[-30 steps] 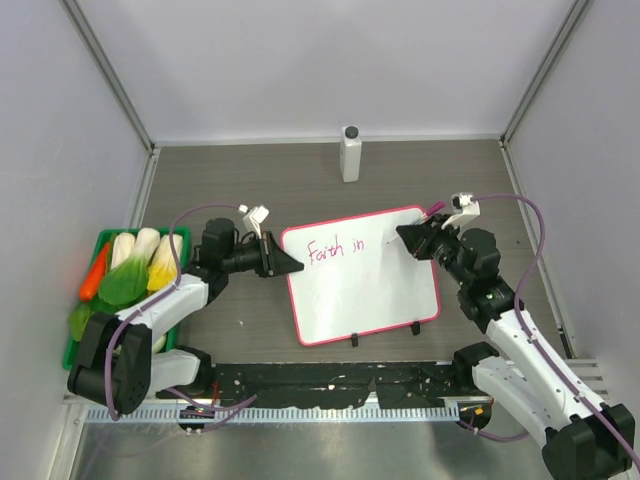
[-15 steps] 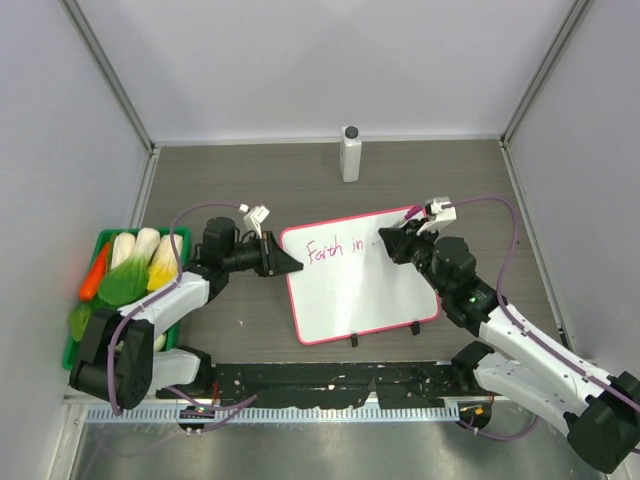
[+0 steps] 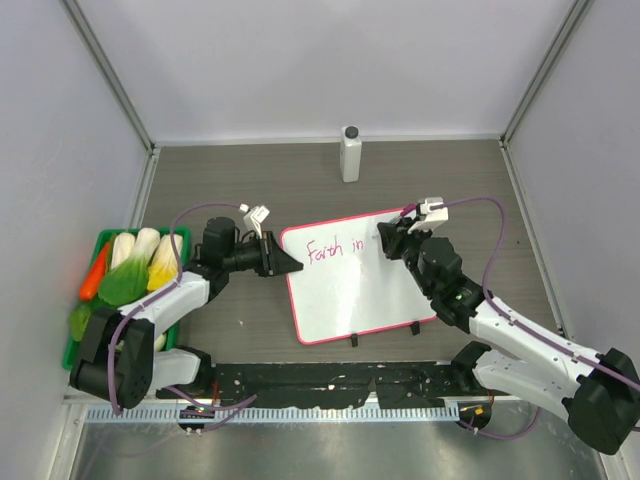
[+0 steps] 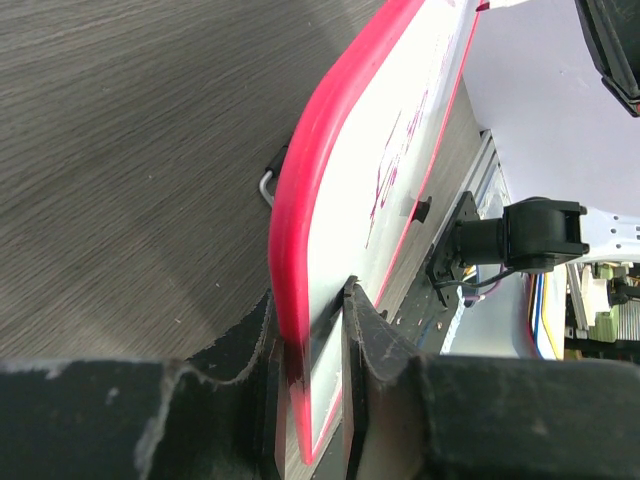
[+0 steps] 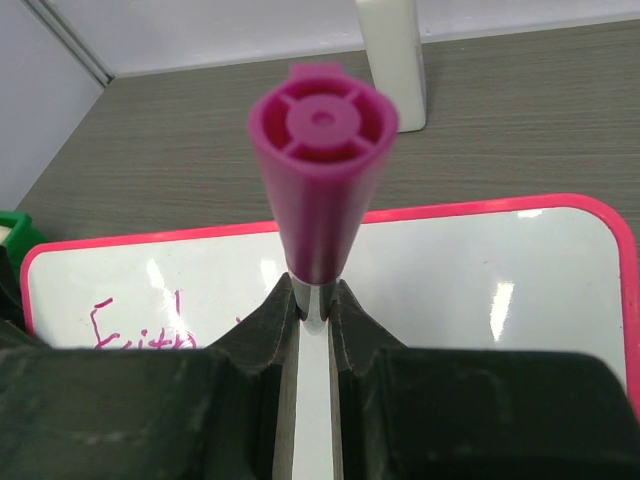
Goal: Write a sentence on the whiteboard
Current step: Write with the whiteboard marker on the whiteboard.
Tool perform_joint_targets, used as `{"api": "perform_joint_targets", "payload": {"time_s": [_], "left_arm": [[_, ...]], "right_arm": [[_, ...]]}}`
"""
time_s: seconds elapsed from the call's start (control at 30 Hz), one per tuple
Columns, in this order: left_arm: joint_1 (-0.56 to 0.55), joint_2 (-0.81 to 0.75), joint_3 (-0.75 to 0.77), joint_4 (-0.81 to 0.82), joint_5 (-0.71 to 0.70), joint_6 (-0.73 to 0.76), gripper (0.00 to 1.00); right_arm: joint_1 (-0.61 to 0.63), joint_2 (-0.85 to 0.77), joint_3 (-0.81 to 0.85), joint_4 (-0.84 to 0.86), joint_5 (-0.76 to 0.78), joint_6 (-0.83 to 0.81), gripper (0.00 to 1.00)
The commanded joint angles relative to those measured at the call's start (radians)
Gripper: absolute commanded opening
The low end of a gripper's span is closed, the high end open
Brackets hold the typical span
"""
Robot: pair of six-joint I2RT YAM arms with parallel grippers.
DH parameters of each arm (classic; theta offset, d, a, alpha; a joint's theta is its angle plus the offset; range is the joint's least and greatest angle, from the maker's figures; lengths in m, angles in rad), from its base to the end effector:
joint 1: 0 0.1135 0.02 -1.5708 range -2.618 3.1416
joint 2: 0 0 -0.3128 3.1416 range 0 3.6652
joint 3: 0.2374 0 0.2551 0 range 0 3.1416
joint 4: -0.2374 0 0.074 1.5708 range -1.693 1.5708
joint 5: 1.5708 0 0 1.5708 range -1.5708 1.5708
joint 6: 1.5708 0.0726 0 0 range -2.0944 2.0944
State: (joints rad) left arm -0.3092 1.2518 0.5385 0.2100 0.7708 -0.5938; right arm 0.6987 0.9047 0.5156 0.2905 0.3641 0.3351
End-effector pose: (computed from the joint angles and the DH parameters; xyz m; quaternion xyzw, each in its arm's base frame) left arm 0.2314 -0.1270 0.2328 0.0762 0.8168 -0.4969 0.2830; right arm 0.1851 0.1217 0.3069 -0.0122 0.7388 0.2097 0.6403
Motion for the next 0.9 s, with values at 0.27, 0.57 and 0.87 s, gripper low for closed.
{"api": "perform_joint_targets", "payload": {"time_s": [0.27, 0.57, 0.87], "left_arm": [[0.042, 0.032, -0.022, -0.038, -0.315, 0.178, 0.0], [0.042, 0.035, -0.023, -0.037, -0.314, 0.178, 0.0], [0.042, 0.038, -0.023, -0.034, -0.311, 0.178, 0.0]], "right_arm": [[0.007, 0.036, -0.005, 0.053, 0.085, -0.011, 0.01], [0.008, 0.014, -0.023, 0.006, 0.079, 0.001, 0.01], [0.015, -0.041, -0.068, -0.036, 0.068, 0.015, 0.01]]}}
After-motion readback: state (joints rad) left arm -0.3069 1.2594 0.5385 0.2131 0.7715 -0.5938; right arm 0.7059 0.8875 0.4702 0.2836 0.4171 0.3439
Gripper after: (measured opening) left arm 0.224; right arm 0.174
